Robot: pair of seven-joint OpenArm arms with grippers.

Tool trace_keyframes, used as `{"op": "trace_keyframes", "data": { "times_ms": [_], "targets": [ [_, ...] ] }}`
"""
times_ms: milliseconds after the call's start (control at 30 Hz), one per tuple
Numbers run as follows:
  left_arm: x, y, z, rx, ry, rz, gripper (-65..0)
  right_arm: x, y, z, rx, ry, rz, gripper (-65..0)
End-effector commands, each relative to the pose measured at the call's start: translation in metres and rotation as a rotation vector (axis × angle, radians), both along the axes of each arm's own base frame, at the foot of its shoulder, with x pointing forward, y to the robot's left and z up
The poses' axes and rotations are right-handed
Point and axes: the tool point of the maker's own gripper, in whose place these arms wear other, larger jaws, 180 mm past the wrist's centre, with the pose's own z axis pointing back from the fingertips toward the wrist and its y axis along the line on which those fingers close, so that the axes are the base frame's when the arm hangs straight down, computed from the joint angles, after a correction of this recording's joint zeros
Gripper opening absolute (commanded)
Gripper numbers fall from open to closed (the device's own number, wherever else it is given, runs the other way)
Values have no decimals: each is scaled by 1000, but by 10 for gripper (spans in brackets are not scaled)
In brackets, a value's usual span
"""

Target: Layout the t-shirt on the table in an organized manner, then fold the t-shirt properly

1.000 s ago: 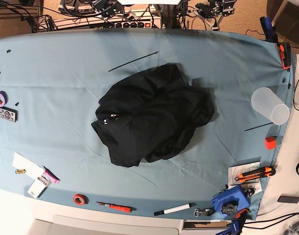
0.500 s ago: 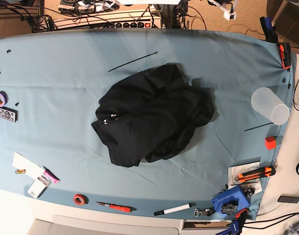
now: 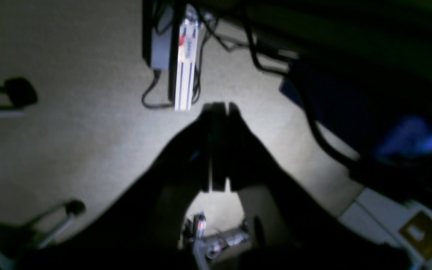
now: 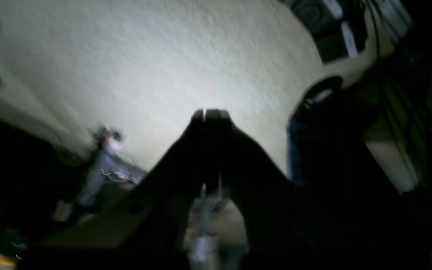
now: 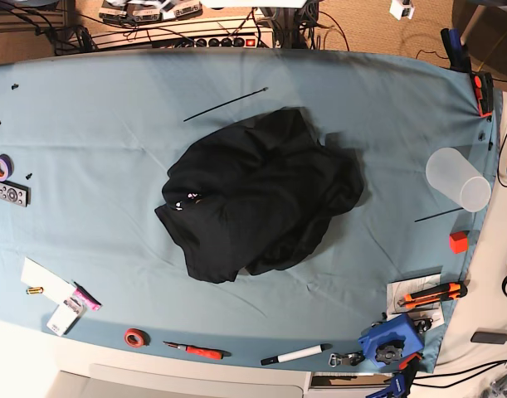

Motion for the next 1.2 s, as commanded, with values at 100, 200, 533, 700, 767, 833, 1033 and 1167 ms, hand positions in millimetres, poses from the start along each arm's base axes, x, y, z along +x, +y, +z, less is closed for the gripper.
{"op": "trace_keyframes", "data": {
  "times_ms": [100,200,533,700,767,833,1033,1167],
  "targets": [
    [12,5,36,29,-87,-44,-650,17,-2,37,45,-52,-130,-650],
    [28,11,62,66,-149,-83,-650,35,2,67,111,-111,-155,-650],
    [101,33,147,222,-411,-160,-650,112,17,157,264,-383,-147,-650],
    [137,29,186,237,-572,-162,-650,146,23,192,289,-535,-92,-650],
    [149,29,191,240,-613,-156,-650,159,24,201,287,-588,-75,-650],
    [166,28,199,242,-680,-145,-650,171,25,206,287,-631,-65,-650],
    [206,18,225,224,-870,-175,-650,202,18,216,248,-736,-37,-650],
    [222,-13,245,137,-1016,-259,-646,218,10,221,198,-796,-13,-650]
  ]
}}
